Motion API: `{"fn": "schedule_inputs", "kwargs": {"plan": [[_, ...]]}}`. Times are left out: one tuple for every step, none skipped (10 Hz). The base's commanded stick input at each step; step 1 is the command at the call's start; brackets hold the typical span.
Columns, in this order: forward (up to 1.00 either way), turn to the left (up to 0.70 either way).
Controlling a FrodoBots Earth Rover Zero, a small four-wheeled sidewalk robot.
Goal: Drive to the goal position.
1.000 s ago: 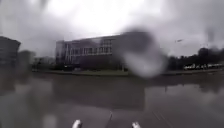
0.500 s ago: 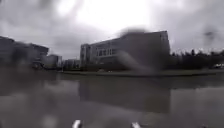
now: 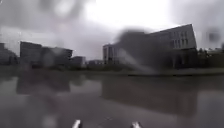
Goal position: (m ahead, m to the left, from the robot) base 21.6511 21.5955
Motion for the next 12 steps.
{"fn": "schedule_inputs", "kwargs": {"plan": [[0.7,0.35],[0.7,0.35],[0.7,0.18],[0.7,0.03],[0.7,0.0],[0.7,0.0],[0.7,0.0],[0.7,0.0],[0.7,0.34],[0.7,0.35],[0.7,0.35],[0.7,0.35]]}}
